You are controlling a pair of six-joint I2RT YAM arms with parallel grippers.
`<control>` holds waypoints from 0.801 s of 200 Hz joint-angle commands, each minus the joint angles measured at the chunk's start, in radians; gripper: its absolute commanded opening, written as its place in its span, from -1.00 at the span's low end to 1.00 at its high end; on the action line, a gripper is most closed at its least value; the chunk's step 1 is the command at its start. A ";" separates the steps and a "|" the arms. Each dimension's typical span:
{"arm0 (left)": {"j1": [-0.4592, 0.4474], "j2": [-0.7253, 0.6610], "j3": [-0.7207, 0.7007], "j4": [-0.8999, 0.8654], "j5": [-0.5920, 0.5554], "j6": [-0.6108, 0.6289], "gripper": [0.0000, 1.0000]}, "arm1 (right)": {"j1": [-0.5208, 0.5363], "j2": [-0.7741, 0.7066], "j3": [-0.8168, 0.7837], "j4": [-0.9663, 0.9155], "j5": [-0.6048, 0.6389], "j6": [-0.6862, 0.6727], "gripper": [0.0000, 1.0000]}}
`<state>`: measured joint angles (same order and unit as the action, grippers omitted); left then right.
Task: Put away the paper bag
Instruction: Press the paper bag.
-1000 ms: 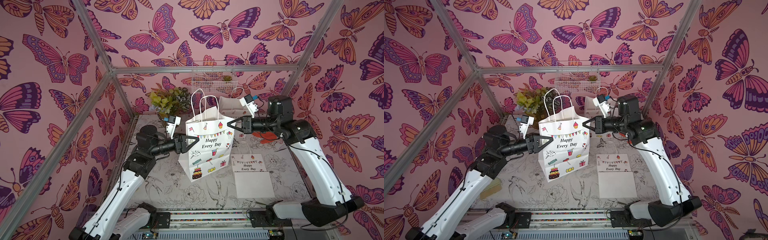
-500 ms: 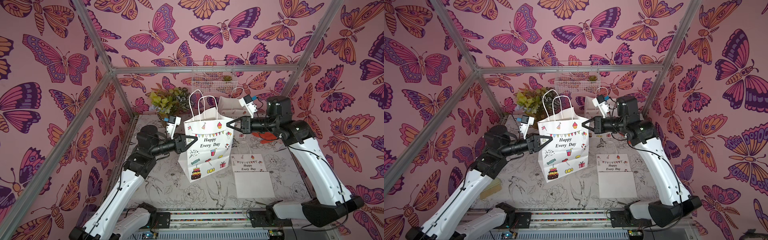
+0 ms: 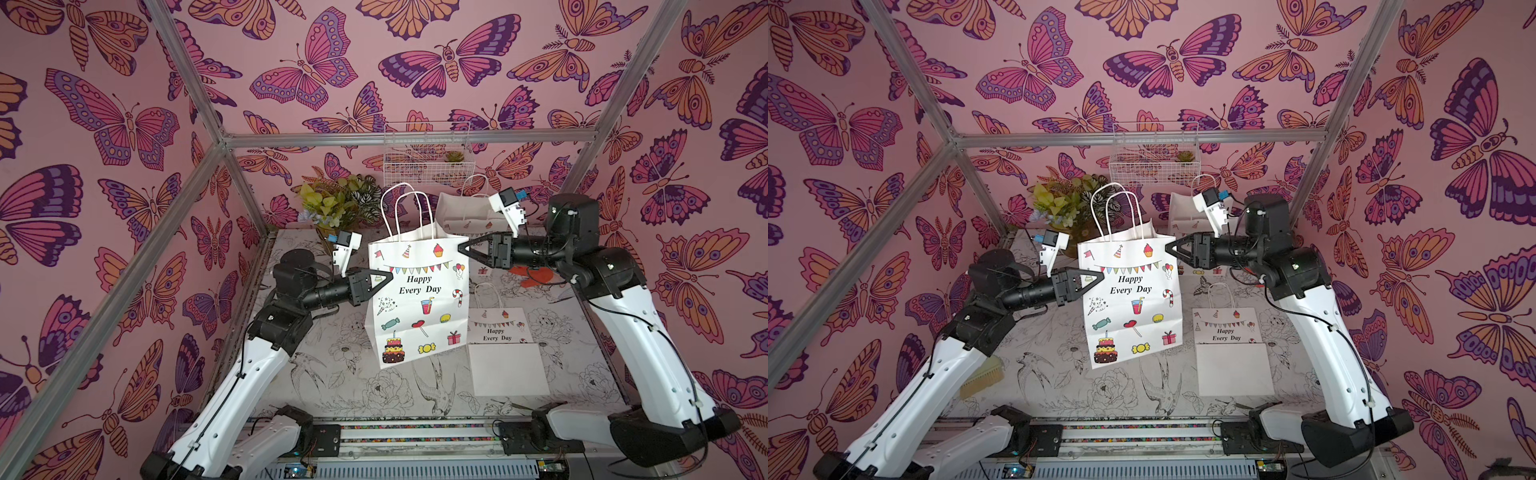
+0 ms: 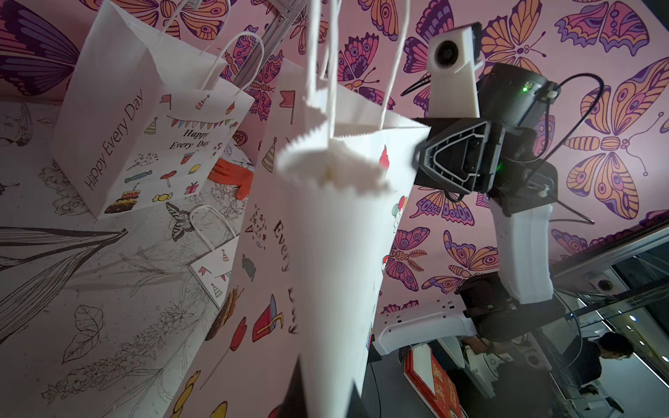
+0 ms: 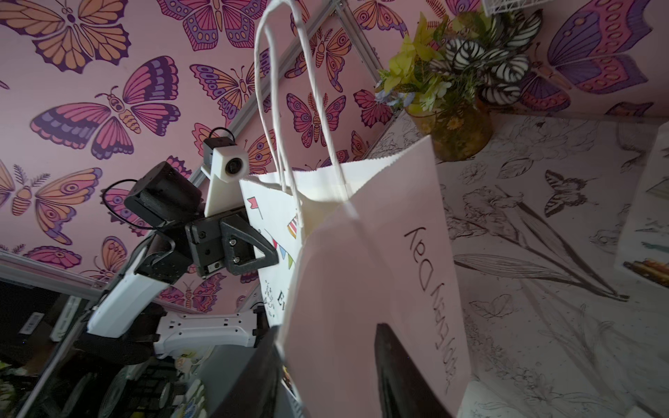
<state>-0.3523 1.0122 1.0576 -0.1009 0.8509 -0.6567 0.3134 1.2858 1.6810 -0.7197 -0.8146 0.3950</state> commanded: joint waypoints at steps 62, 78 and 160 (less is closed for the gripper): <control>0.180 0.207 -0.070 0.824 0.383 -0.587 -1.00 | -0.279 -0.121 -0.194 0.168 -0.202 0.134 0.89; 0.180 0.280 -0.036 1.041 0.441 -0.723 -1.00 | -0.283 -0.124 -0.243 0.174 -0.229 0.136 0.94; 0.169 0.532 0.248 1.526 0.440 -1.179 -1.00 | -0.252 -0.316 -0.595 0.487 -0.339 0.222 0.98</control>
<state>-0.1761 1.5265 1.2457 1.2846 1.2945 -1.7309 0.0399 1.0092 1.1088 -0.3183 -1.1011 0.6319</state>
